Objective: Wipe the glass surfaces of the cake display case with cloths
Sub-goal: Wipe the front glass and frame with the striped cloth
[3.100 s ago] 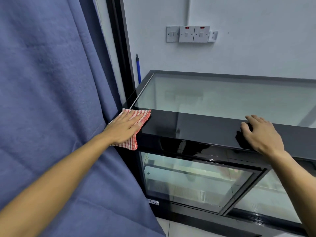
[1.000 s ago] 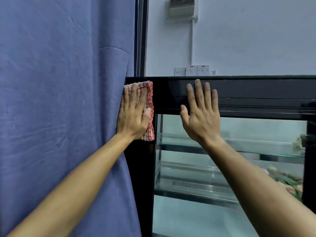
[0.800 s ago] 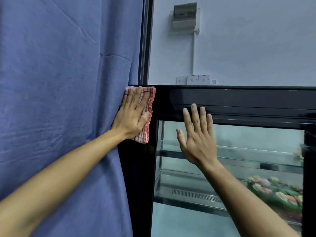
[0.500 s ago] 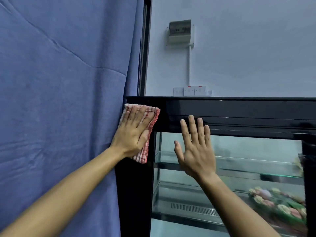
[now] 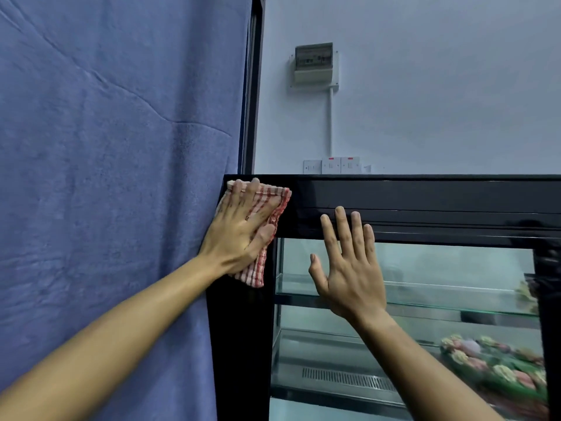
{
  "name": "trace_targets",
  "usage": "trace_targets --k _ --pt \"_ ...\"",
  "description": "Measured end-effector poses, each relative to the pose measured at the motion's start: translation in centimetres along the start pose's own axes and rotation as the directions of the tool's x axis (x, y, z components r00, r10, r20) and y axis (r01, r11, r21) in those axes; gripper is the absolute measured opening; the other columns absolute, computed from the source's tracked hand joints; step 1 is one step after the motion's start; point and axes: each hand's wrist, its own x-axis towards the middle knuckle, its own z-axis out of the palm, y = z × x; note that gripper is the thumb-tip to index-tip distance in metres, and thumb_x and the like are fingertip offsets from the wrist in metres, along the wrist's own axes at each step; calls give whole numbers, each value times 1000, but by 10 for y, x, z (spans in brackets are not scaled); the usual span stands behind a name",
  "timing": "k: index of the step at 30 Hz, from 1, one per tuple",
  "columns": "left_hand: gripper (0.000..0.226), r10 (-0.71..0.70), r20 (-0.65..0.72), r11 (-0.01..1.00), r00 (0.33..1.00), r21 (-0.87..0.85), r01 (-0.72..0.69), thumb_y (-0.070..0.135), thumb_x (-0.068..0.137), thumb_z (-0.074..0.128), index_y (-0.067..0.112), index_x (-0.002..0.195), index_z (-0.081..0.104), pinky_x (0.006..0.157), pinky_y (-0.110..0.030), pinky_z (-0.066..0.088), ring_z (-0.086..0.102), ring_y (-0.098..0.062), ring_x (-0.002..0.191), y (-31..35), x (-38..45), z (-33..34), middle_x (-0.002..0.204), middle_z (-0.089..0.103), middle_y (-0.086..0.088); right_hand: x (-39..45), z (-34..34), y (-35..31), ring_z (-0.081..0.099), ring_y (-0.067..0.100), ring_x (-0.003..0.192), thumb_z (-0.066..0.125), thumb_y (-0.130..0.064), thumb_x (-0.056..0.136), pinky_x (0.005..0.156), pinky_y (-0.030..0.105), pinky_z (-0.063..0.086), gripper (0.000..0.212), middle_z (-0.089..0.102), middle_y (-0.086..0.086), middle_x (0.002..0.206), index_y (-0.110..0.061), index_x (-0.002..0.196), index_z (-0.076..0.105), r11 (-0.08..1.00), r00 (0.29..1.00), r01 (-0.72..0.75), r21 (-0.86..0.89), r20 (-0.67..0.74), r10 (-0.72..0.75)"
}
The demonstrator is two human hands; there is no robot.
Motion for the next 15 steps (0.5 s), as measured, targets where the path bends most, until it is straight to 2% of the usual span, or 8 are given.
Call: trace_targets --k 5,10,15 --pt "59 -91 -82 996 992 8 91 48 107 30 34 164 19 128 -47 -13 -16 -38 157 17 24 5 174 1 -14 -1 1 2 7 35 159 38 -47 102 128 55 15 73 11 14 172 -14 164 21 1000 1000 -3 3 -7 3" --pt "60 -149 -58 988 987 -41 147 44 106 32 39 164 18 130 -47 -8 -11 -42 159 24 -13 12 175 -1 -10 -1 2 -1 6 36 159 38 -47 101 128 56 14 73 11 15 172 -14 164 21 1000 1000 -12 -4 -5 12" --pt "60 -166 -33 986 986 -39 165 51 104 30 45 163 16 130 -49 -4 -11 -40 159 16 5 6 175 -2 -5 -1 1 -1 6 36 159 39 -46 100 128 55 13 73 12 15 172 -14 164 23 1000 1000 -15 -3 -10 15"
